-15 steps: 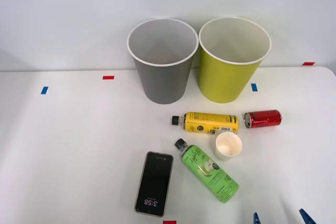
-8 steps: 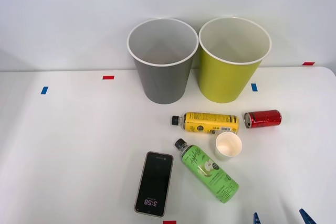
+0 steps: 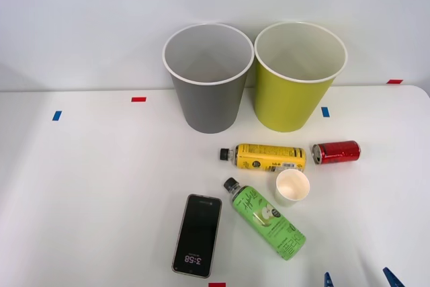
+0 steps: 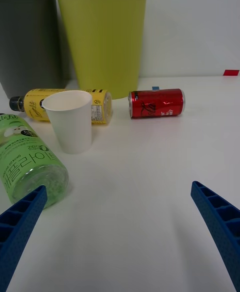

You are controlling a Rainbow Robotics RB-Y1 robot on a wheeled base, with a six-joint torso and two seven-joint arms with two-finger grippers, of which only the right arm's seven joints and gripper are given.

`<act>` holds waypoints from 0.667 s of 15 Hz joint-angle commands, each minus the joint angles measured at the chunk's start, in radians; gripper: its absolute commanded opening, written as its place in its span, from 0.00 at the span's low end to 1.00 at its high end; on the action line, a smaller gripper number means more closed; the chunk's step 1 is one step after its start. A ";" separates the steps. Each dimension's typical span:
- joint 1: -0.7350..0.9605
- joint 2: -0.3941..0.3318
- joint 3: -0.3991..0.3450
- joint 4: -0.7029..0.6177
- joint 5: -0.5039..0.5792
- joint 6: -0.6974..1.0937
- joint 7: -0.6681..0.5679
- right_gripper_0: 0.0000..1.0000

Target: Put cans in the gray bin, plastic bottles in the light green bin

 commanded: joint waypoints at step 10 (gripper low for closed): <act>0.000 0.000 0.000 0.000 0.000 0.000 0.000 1.00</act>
